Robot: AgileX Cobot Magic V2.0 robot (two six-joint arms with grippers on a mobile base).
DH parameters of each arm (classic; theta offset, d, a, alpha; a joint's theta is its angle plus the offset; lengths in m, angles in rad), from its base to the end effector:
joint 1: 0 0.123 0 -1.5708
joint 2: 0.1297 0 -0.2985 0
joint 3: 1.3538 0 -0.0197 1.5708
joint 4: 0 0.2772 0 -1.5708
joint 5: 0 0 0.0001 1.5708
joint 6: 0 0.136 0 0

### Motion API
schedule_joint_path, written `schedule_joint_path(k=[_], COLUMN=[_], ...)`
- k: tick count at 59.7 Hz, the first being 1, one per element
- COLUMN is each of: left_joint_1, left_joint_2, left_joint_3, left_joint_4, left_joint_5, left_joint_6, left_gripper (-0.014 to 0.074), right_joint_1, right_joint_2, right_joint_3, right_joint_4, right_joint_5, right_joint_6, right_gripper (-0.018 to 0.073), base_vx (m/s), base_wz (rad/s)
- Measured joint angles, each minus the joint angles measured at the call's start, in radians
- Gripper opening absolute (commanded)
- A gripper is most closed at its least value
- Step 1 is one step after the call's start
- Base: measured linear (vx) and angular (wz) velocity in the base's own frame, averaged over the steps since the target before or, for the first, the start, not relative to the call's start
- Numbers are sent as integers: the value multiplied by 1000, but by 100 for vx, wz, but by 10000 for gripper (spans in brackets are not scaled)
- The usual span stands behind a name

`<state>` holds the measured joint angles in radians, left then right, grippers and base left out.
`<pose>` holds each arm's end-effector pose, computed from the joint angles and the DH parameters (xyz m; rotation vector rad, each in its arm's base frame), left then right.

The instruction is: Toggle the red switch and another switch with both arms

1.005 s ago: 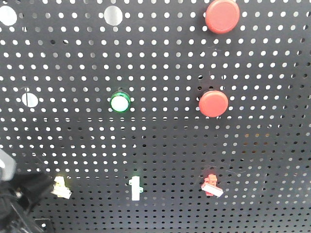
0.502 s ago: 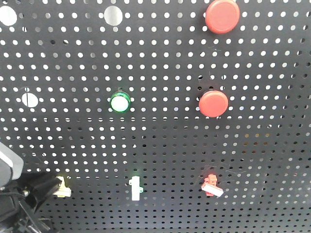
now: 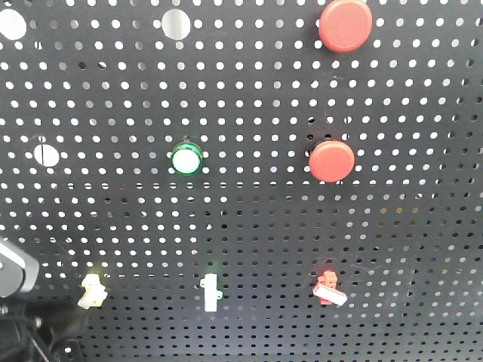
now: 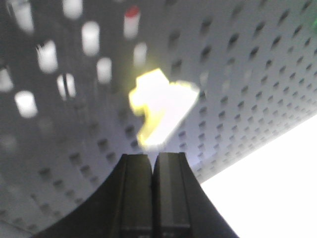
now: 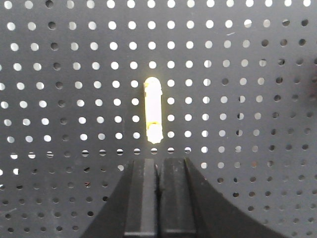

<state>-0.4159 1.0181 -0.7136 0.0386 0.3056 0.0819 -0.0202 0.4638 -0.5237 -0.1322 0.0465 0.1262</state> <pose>0.2478 -0.1077 0.2867 0.5473 2.0251 -0.1675 0.1591 -0.0041 0.3637 0.0155 1.4697 -0.0257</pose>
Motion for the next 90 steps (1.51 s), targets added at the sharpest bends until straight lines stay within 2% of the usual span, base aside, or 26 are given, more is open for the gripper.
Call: schedule_joint_path(k=[15, 26, 36, 43, 48, 57, 76, 90], left_joint_1=[0, 0, 0, 0, 0, 0, 0, 0], left_joint_2=[-107, -239, -302, -308, -308, -308, -308, -308], left_joint_3=[0, 1, 1, 1, 1, 1, 1, 1], left_joint_4=[-26, -27, -27, -27, -27, -27, -28, -28], left_joint_5=[9, 24, 25, 27, 35, 45, 49, 52], left_joint_6=[-2, -2, -2, -2, -2, -2, -2, -2], left_gripper=[3, 3, 3, 3, 3, 3, 3, 3], right_joint_1=[0, 43, 197, 333, 413, 492, 548, 558], right_joint_2=[2, 49, 154, 250, 310, 421, 541, 599], right_joint_3=[0, 0, 0, 0, -1, -3, -3, -3], right_joint_4=[10, 106, 120, 57, 11, -16, -19, 52], right_joint_5=[1, 2, -5, -74, -175, -275, -333, -410], right_joint_6=[14, 126, 142, 141, 141, 148, 156, 156], right_gripper=[-6, -6, -6, -6, -6, -6, -6, -6], base_vx=[0, 0, 0, 0, 0, 0, 0, 0], base_wz=[0, 0, 0, 0, 0, 0, 0, 0])
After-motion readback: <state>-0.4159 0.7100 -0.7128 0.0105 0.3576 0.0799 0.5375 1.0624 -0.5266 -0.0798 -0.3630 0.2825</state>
